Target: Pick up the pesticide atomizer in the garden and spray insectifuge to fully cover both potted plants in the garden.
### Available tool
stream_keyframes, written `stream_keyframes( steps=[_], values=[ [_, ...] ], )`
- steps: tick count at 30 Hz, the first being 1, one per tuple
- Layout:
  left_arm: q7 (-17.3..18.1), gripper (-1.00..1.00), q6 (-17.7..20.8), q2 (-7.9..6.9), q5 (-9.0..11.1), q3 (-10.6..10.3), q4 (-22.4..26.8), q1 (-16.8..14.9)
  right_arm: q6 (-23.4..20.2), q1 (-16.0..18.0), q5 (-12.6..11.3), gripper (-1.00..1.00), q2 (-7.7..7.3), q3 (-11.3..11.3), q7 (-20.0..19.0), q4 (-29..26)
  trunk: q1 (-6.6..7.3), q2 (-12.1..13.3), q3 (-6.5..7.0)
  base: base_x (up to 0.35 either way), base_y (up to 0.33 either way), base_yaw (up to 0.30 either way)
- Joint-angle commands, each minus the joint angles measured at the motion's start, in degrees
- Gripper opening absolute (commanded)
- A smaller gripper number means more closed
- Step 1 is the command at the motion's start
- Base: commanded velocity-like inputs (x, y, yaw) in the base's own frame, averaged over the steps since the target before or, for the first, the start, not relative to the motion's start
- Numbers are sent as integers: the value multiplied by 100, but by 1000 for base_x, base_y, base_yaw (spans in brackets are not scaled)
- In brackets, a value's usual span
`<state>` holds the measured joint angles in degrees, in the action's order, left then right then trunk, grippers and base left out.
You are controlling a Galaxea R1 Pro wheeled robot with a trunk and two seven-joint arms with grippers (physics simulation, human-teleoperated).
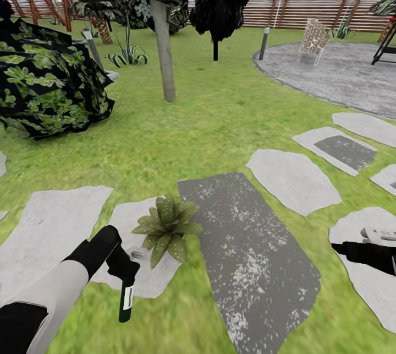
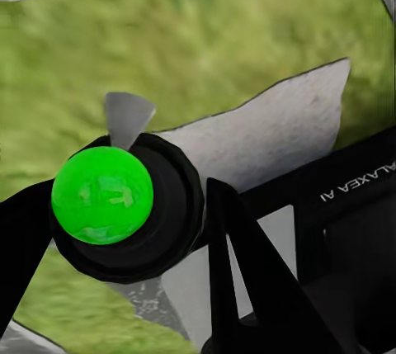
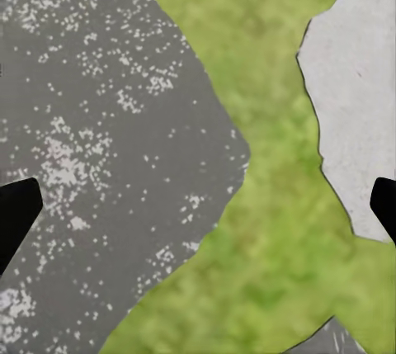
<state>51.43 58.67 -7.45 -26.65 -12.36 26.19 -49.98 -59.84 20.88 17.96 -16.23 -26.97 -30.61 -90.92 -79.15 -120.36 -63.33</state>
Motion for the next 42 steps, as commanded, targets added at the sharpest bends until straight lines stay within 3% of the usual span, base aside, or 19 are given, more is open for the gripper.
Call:
stream_keyframes(
  steps=[1, 11, 23, 42],
  values=[
    [60, -100, 12, -3, -53, -16, 9, -3, -16, 3, 58, 100, -1, -6, -59, -5, 0, -2, 0, 128, -163, 92],
    [60, -100, 12, -10, -52, -13, 9, 5, -16, 3, 67, 100, -3, -10, -42, -1, 0, -2, 6, 176, -252, 28],
    [60, -100, 12, -11, -51, 5, 9, 6, -16, 3, 67, 100, -2, -10, -39, 2, 0, -2, 6, 13, -310, 162],
    [60, -100, 12, -2, -55, -33, 9, 6, -16, 3, 65, 100, -3, -10, -42, -4, 0, -2, 114, 0, -24, 89]
  ],
)
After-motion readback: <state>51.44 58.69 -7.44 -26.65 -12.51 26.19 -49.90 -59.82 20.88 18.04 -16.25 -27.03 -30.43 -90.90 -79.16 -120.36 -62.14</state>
